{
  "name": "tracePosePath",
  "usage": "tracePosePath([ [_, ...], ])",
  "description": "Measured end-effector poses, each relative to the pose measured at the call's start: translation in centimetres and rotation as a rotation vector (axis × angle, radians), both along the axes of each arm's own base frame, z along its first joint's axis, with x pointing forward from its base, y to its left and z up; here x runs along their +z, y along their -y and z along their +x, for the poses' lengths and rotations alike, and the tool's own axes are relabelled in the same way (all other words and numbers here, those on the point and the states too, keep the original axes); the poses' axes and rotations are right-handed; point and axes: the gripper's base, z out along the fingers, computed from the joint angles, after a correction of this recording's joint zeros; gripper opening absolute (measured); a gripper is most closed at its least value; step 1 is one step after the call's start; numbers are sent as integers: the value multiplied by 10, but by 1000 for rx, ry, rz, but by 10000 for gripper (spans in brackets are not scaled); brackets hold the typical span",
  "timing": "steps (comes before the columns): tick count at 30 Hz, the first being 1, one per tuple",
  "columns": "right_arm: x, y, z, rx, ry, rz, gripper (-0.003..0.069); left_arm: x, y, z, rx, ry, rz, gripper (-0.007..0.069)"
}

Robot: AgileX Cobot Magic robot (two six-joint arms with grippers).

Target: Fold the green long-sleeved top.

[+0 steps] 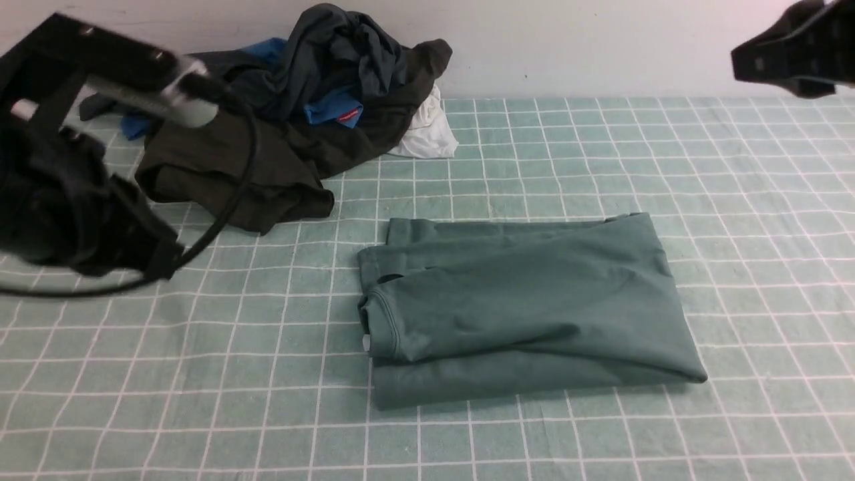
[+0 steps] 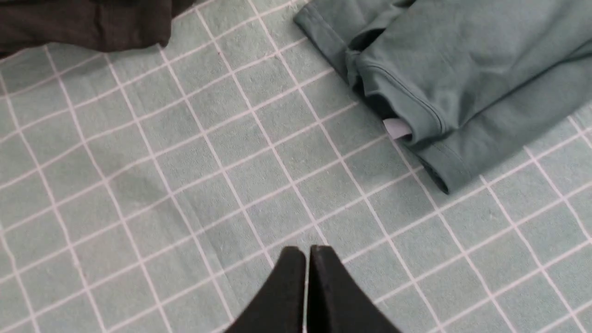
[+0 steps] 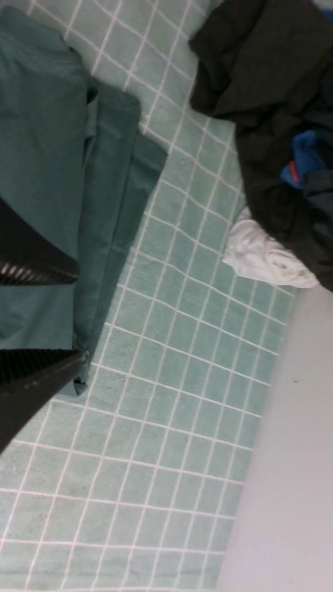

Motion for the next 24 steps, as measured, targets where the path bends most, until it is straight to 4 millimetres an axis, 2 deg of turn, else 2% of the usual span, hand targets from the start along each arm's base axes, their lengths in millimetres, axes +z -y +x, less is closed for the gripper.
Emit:
tracePosePath([
  [5,8,8,-47,-43,177,62,123,-5,-10,-61,65,163,-67,-3],
  [10,2,13,-91,-50,279,95,47,-14,-23,-113,126,333,-94,-3],
  [13,-3,16,-119,-55,352,129,2,-24,-28,-132,143,378,-88,-3],
  [16,-13,19,-145,-55,417,156,-11,-32,-32,-148,148,435,-80,-3],
  [17,-13,19,-146,-54,425,153,-11,-33,-32,-149,148,438,-79,-3],
  [18,-18,21,-162,-51,465,166,-13,-38,-34,-157,150,465,-72,-3],
  [19,-19,21,-164,-51,471,164,-13,-39,-34,-156,150,462,-72,-3],
  [20,-23,23,-175,-49,503,172,-13,-42,-35,-163,151,486,-70,-3],
  [24,-29,25,-196,-48,564,189,-14,-43,-36,-171,151,517,-77,-3],
])
